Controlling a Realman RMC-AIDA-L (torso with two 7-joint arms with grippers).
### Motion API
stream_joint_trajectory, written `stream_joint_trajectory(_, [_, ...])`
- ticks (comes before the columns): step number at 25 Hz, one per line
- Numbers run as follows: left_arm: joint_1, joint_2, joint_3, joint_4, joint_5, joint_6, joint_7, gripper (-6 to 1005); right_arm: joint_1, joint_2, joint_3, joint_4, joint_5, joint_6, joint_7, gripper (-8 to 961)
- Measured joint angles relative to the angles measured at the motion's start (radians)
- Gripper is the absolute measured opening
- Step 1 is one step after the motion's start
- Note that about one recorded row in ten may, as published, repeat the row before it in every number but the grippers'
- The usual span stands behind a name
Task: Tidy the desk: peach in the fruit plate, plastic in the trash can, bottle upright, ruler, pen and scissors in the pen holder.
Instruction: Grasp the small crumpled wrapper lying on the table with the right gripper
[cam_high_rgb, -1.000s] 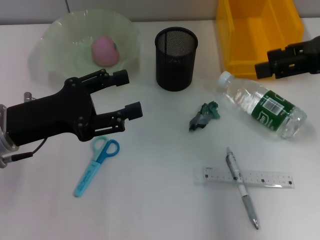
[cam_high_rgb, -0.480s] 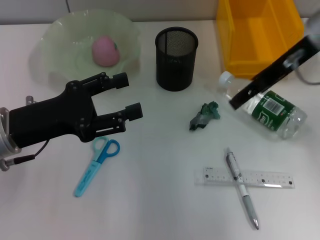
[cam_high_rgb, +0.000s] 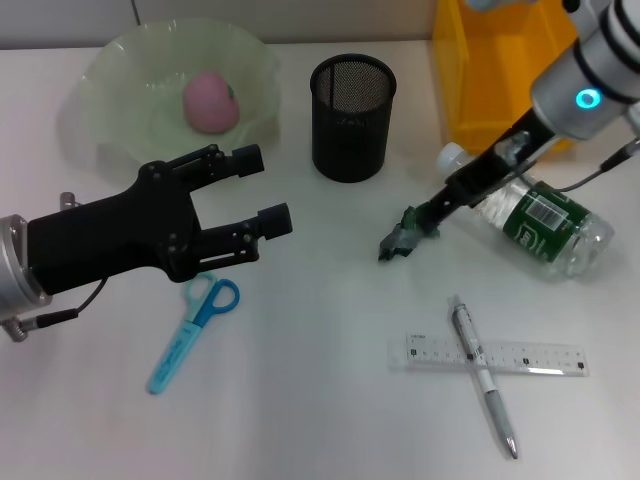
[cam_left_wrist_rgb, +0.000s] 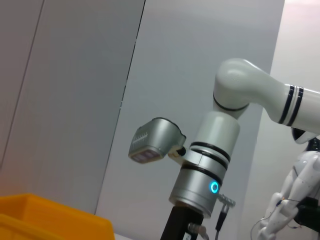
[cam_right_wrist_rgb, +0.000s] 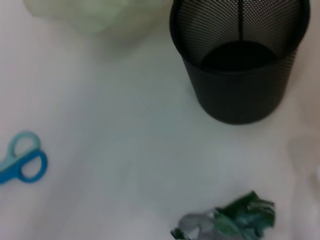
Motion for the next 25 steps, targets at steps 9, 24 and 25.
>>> stream_joint_trajectory(9, [-0.005,-0.003,0.000,-0.003,-0.001,-0.014,0.000,807,0.013,0.003,-0.059,0.092,0.047,0.132,-0.006,765])
stream_joint_trajectory(24, [-0.017,-0.006,0.000,-0.037,-0.008,-0.015,0.037,807,0.044,0.008,-0.130,0.221,0.097,0.284,-0.002,728])
stream_joint_trajectory(25, [-0.017,-0.006,0.000,-0.037,-0.007,-0.015,0.038,807,0.045,0.008,-0.131,0.225,0.098,0.289,-0.002,726])
